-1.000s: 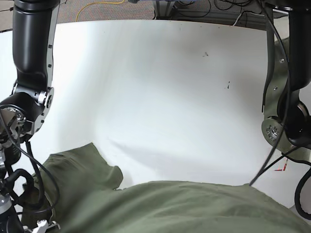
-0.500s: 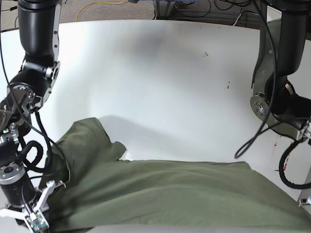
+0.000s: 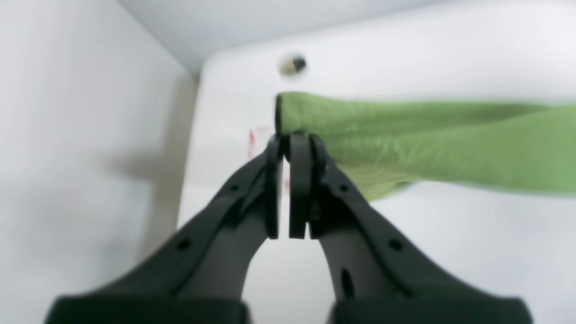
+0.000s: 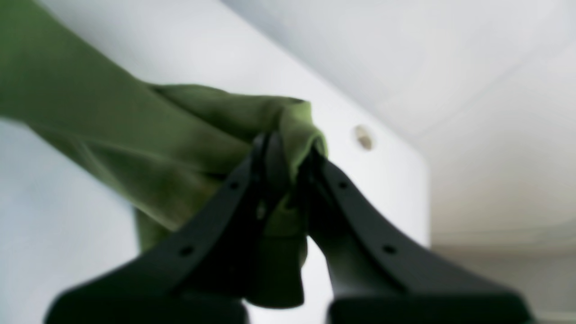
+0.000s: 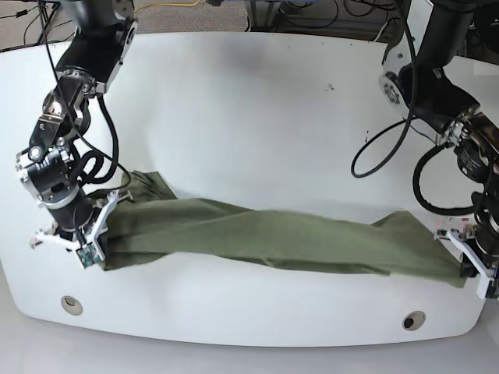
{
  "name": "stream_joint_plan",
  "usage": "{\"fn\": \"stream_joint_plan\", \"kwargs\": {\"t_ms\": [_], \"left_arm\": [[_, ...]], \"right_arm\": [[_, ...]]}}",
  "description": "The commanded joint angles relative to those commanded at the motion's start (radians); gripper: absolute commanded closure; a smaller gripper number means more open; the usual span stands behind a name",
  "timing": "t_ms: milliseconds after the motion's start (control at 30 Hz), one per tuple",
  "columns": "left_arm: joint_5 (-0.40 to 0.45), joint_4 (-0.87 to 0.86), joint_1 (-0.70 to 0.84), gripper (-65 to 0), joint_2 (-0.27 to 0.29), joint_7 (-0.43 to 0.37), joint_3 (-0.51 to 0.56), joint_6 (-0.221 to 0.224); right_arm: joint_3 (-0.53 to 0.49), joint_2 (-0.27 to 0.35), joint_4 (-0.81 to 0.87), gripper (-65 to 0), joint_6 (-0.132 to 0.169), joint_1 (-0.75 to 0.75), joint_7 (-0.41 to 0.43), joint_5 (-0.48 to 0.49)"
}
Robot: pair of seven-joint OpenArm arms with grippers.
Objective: Layout the t-shirt on the table in an organized manner, then fold the t-shirt properly
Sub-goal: 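Swing the lifted t-shirt up and lay it back down with both grippers, then release the left gripper and regrasp the t-shirt edge beside it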
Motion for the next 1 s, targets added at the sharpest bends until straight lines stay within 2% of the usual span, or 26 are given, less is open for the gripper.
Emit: {"fn": "stream_joint_plan", "kwargs": {"t_ms": [167, 333, 400, 633, 767, 833, 1000], "left_arm": [[-0.064, 0.015, 0.141, 0.0, -0.02, 0.0, -0.058, 0.0], [-0.095, 0.017, 0.269, 0.0, -0.023, 0.0, -0.106, 0.0], [-0.103, 0.017, 0.321, 0.0, -0.04, 0.0, -0.133, 0.0], [-0.152, 0.017, 0.5, 0.0, -0.058, -0.022, -0.175, 0.0], [-0.153, 0.014, 0.583, 0.0, -0.101, -0.027, -0.207, 0.0], [-0.152, 0.012, 0.609, 0.0, -0.106, -0.033, -0.218, 0.0], [-0.153, 0.012, 0.701, 0.0, -0.129, -0.09, -0.236, 0.0]], "right_arm": [[0.037, -0.054, 0.002, -0.3, 0.0, -0.103, 0.0, 0.0], [0.066, -0.091, 0.002, -0.3, 0.0, -0.201, 0.0, 0.0], [0.071, -0.107, 0.002, -0.3, 0.0, -0.235, 0.0, 0.0], [0.071, -0.141, 0.009, -0.3, 0.0, -0.342, 0.0, 0.0], [0.072, -0.146, 0.009, -0.3, 0.0, -0.408, 0.0, 0.0], [0.071, -0.152, 0.009, -0.3, 0.0, -0.436, 0.0, 0.0], [0.072, -0.19, 0.009, -0.3, 0.0, -0.516, 0.002, 0.0]]}}
